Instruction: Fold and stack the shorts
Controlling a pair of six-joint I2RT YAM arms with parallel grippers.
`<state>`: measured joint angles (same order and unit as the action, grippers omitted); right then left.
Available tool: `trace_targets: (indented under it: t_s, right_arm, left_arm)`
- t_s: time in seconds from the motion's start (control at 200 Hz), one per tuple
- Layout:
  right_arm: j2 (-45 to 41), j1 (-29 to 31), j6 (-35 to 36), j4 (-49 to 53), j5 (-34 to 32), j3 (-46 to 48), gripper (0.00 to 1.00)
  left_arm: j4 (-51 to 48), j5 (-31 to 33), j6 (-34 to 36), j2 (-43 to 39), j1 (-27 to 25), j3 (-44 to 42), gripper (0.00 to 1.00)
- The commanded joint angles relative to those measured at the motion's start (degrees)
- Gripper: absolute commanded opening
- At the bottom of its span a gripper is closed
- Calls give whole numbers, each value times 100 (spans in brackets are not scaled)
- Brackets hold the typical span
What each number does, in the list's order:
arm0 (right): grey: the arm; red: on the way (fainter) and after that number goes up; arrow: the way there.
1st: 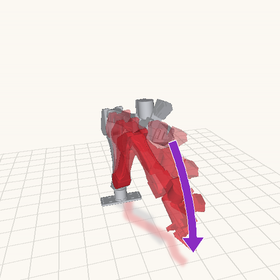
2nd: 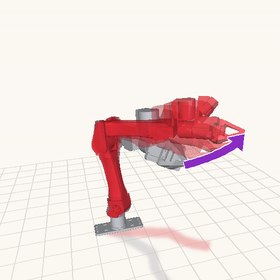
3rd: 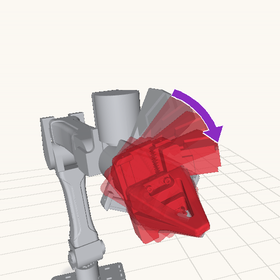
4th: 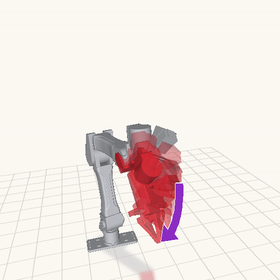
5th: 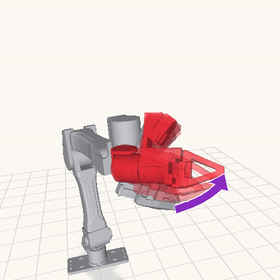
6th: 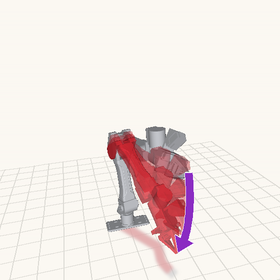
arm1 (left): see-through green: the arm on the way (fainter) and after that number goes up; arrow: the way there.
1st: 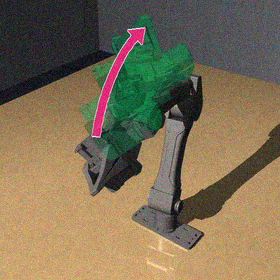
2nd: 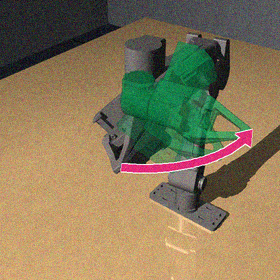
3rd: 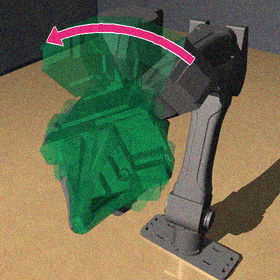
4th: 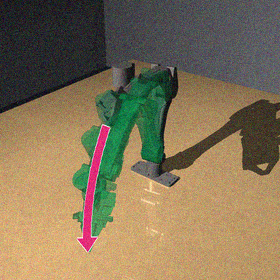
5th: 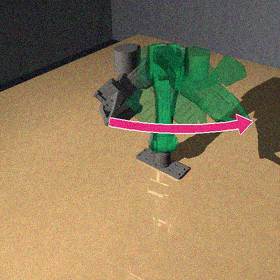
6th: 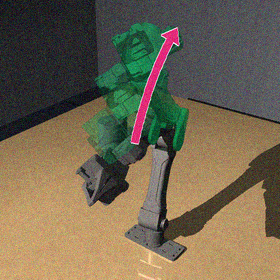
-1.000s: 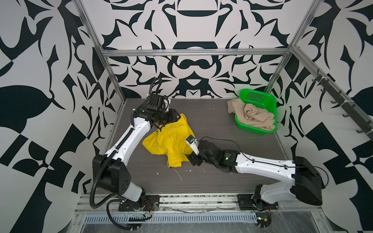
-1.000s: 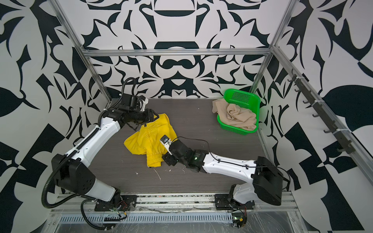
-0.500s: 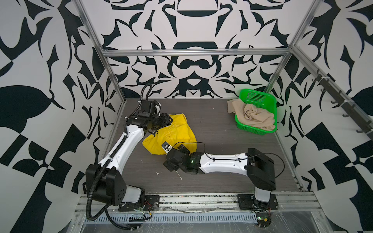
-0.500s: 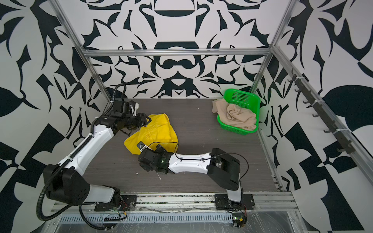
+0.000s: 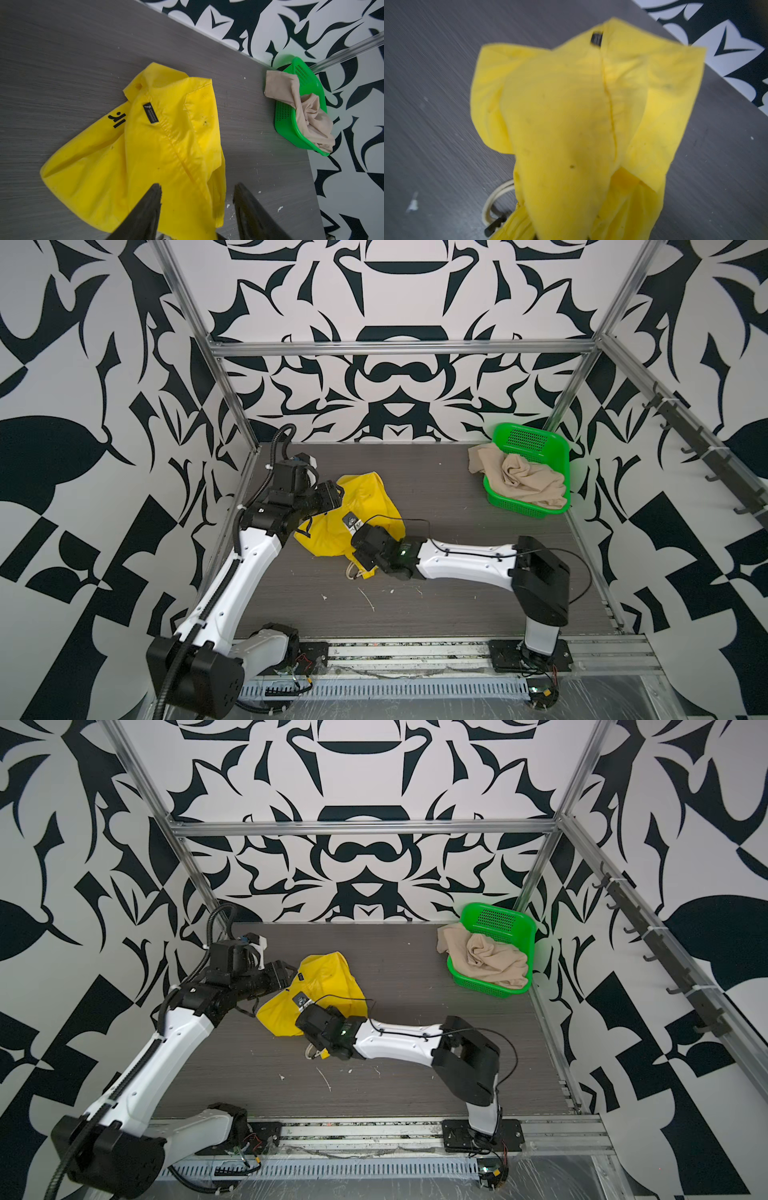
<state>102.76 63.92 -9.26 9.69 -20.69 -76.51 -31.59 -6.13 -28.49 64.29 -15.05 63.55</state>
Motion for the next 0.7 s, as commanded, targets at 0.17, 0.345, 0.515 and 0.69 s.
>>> trace_targets:
  t_s: [0.17,0.345,0.515,0.69]
  right_arm:
    - [-1347,-880,-170,-88,2142,-1425,0]
    - [-1370,-1163,-366,-62,2386,-2123,0]
    - [-1098,-1269,-537,169,1841,-2895,0]
    - [-709,-1283,-482,365,1225,-3659,0]
  left_arm:
    - [94,402,829,-956,20,-148,65]
    - [212,-143,1428,-1330,20,-332,70]
    - [512,-1218,1712,-1591,20,-825,73]
    - [873,-2115,1538,-1900,8,-1413,73]
